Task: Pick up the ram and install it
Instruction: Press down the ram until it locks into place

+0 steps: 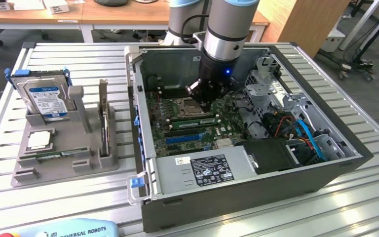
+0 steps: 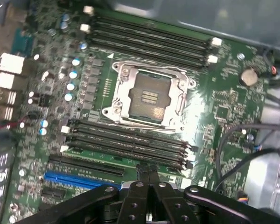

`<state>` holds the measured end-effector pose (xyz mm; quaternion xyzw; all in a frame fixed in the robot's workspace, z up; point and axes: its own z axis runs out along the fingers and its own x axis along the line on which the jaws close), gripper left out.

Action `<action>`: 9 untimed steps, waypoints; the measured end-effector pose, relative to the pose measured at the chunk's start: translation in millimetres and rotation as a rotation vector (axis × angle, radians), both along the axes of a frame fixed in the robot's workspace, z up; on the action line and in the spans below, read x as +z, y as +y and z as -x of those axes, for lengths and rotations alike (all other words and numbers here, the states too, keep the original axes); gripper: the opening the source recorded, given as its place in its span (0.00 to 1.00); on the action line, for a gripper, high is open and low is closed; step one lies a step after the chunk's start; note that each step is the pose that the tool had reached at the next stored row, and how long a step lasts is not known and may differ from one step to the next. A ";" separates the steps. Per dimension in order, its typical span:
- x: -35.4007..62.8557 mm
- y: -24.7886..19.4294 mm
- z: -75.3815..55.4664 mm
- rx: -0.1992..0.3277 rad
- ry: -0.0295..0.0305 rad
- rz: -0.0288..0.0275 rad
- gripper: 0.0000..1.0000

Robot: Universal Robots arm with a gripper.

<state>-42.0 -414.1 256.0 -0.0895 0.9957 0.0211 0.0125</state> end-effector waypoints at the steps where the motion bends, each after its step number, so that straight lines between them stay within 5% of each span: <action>1: 0.0 0.0 0.0 -0.018 0.0000 0.0000 0.10; 5: 0.0 0.0 0.0 -0.080 0.0001 0.0000 0.10; 9: 0.0 0.0 0.0 -0.081 0.0000 0.0000 0.10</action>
